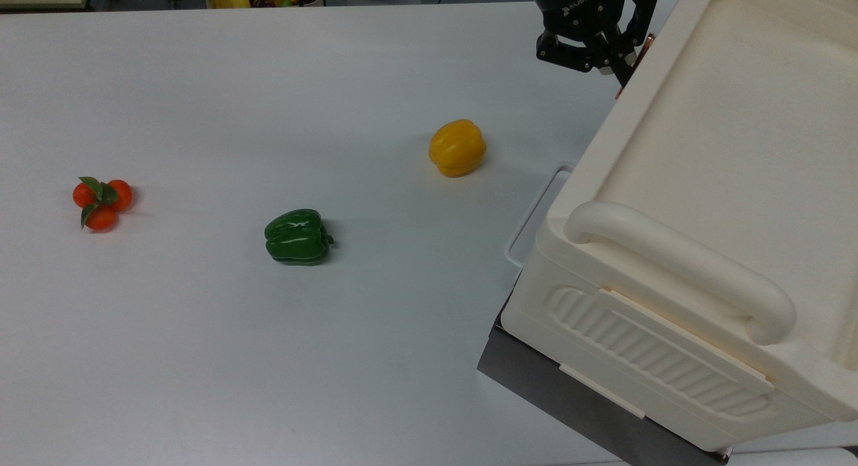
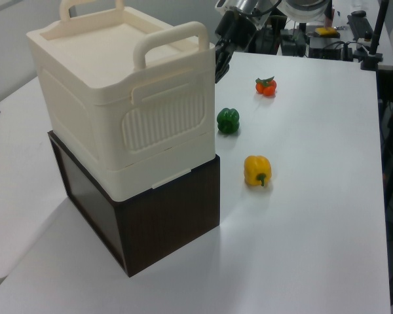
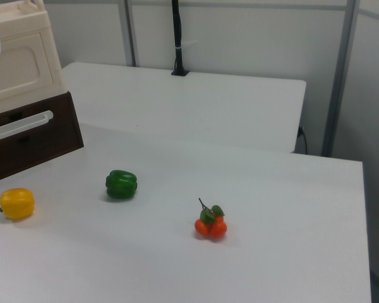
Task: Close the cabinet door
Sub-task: 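Lift the gripper up and away from the closed door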
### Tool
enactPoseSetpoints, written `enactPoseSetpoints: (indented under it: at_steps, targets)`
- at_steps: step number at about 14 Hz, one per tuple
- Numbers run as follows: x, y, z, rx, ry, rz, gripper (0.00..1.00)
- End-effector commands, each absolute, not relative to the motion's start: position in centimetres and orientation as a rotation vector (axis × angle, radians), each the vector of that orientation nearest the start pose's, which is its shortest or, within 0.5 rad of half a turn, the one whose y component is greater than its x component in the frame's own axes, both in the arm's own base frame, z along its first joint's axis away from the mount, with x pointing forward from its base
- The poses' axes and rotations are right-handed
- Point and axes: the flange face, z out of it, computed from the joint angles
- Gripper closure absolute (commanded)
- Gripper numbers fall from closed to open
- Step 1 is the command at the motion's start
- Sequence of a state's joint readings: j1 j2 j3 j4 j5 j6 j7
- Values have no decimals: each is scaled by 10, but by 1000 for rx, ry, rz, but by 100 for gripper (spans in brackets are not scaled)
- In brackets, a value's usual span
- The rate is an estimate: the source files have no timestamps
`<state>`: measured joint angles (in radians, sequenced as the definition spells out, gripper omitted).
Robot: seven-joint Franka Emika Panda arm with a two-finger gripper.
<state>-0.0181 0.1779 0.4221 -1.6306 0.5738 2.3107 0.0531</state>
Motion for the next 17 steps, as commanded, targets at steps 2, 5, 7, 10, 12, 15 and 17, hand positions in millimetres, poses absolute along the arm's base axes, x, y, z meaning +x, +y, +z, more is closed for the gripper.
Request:
enactPoseSetpoints:
  at_steps: [2, 5, 7, 10, 12, 15, 17]
  targets:
    - [605, 270, 575, -2409, -48, -497, 100]
    - [604, 274, 574, -2416, -62, -508, 100]
    - [604, 270, 575, -2424, -64, -498, 100]
    - [602, 251, 568, -2464, -61, -438, 100]
    - [603, 232, 564, -2523, -76, -385, 100]
    - [602, 212, 553, -2601, -85, -303, 67]
    - [600, 180, 553, -2668, -69, -220, 33]
